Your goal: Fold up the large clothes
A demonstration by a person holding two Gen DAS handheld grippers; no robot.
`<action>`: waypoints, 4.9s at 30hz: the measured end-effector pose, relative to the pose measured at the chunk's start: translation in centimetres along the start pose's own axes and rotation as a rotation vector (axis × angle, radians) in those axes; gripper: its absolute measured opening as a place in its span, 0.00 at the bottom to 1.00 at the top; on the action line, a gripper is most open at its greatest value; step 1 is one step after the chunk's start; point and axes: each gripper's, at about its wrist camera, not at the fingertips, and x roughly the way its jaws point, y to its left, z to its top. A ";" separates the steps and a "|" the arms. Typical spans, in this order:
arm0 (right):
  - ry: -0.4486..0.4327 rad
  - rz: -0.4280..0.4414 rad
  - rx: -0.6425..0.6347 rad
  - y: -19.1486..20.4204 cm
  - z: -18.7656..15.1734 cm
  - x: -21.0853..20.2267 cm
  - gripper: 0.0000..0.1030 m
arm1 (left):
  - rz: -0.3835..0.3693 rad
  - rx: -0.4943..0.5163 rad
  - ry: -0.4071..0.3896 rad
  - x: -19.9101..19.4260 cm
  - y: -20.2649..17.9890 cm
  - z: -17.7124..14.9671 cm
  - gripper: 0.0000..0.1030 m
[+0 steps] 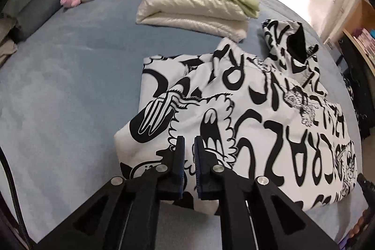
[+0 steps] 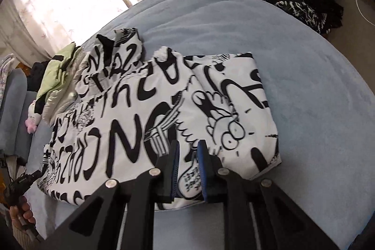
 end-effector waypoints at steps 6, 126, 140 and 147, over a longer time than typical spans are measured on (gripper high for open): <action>0.012 0.052 -0.041 2.2 0.6 -0.1 0.15 | -0.015 0.066 -0.010 -2.0 -1.8 1.1 0.10; -0.118 0.191 -0.833 12.7 -0.2 6.1 0.10 | -0.224 0.248 0.152 6.5 -10.9 1.2 0.26; 0.122 0.476 -0.266 14.1 -3.4 6.2 0.43 | -0.399 0.185 0.150 1.3 -8.6 -3.1 0.35; 0.143 0.521 -0.091 16.3 -3.1 11.0 0.43 | -0.453 0.116 0.178 2.6 -7.2 -4.6 0.35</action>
